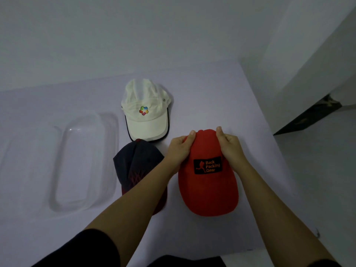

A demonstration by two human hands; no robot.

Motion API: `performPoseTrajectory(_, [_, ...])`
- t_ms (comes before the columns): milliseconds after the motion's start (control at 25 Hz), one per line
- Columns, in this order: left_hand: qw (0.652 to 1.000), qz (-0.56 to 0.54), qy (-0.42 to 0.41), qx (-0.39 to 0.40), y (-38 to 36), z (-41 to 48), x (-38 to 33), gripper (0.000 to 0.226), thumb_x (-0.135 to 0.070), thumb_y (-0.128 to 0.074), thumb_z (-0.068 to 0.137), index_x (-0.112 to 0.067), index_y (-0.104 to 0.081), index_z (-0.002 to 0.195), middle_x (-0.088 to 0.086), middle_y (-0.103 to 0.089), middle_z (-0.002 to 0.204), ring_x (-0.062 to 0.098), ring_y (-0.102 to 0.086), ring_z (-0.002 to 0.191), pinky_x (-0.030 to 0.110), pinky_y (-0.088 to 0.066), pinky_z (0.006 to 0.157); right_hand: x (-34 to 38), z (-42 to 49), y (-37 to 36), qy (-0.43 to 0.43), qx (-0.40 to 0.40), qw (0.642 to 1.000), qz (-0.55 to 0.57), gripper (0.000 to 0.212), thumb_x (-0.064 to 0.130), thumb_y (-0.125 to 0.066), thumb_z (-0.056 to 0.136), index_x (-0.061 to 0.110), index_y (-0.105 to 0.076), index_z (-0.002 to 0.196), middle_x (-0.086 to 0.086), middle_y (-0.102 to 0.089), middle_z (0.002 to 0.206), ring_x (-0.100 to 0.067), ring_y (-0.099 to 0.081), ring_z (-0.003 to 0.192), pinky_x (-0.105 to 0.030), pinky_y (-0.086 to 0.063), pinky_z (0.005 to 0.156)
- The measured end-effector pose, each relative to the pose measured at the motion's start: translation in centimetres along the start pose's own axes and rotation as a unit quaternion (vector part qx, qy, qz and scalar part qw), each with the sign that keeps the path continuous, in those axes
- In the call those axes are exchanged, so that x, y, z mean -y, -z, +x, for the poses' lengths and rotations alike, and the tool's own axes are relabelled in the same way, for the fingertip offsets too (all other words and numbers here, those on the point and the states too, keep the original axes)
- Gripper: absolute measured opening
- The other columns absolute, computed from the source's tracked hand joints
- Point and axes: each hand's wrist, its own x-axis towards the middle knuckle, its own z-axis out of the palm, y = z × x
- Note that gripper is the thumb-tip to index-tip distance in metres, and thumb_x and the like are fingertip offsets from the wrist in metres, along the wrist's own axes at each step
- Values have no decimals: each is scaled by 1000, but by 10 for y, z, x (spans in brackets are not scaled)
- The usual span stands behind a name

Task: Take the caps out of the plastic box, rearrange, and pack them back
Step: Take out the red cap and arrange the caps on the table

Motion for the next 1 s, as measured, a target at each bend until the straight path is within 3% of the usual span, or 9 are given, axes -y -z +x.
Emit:
performPoseTrajectory(80, [999,36,6,-11,-3,18,7,48,-52,-48,91,-9,-69,84,13,-72,85,22,-68,78,32,-56,72,-16,17,1,-10,9,1000,-16,67,69,-43,80,4,-55,67,-11,-45,66,-21,-46,62,-33,-39,61])
performPoseTrajectory(200, [995,89,-4,-41,-4,34,16,56,-55,-45,91,-4,-68,88,12,-69,80,23,-65,77,41,-54,77,-28,28,-1,-6,15,998,-57,58,57,-39,92,7,-48,62,-9,-46,62,-18,-47,61,-30,-40,60])
performPoseTrajectory(320, [980,169,-64,-80,2,33,6,45,-45,-39,96,-8,-64,91,-2,-61,79,14,-56,78,28,-43,66,-29,29,7,-4,10,996,-92,62,57,-28,94,5,-59,79,-4,-61,80,-15,-57,75,-34,-46,74])
performPoseTrajectory(400, [960,217,-123,-126,16,23,-4,34,-31,-39,99,-8,-64,95,-3,-57,82,12,-54,79,20,-36,67,-30,22,24,0,10,995,-102,50,50,-29,97,16,-63,107,3,-65,103,-10,-59,95,-27,-44,85])
performPoseTrajectory(480, [949,240,-125,-159,32,10,-4,29,-23,-38,99,-7,-59,86,2,-56,73,14,-57,66,14,-37,56,-30,9,41,-6,32,993,-117,36,45,-33,97,24,-58,114,8,-63,108,-10,-58,95,-26,-43,84])
performPoseTrajectory(680, [994,36,93,-53,18,-5,28,28,-37,-36,99,-18,-55,108,0,-61,76,12,-56,57,23,-40,52,-35,-3,32,-68,120,987,-80,24,44,-39,96,30,-57,89,12,-51,70,-10,-47,59,-23,-41,62])
performPoseTrajectory(760, [993,-33,98,-63,13,-2,38,35,-39,-37,99,-10,-57,102,5,-58,64,11,-49,51,22,-38,50,-38,-2,26,-88,118,989,-35,25,43,-41,96,26,-58,86,11,-49,66,-9,-43,59,-24,-40,63])
performPoseTrajectory(920, [987,-9,61,-151,15,0,46,34,-38,-40,98,-14,-53,77,3,-57,55,13,-49,51,29,-42,57,-49,0,25,-94,97,988,76,29,41,-47,94,14,-58,91,-4,-57,84,-19,-51,81,-35,-45,82])
performPoseTrajectory(1000, [985,6,62,-163,12,1,44,33,-37,-39,98,-17,-52,76,4,-59,57,14,-52,53,30,-45,59,-52,0,26,-93,106,987,80,25,41,-49,93,18,-58,88,-7,-53,84,-21,-46,81,-39,-41,78])
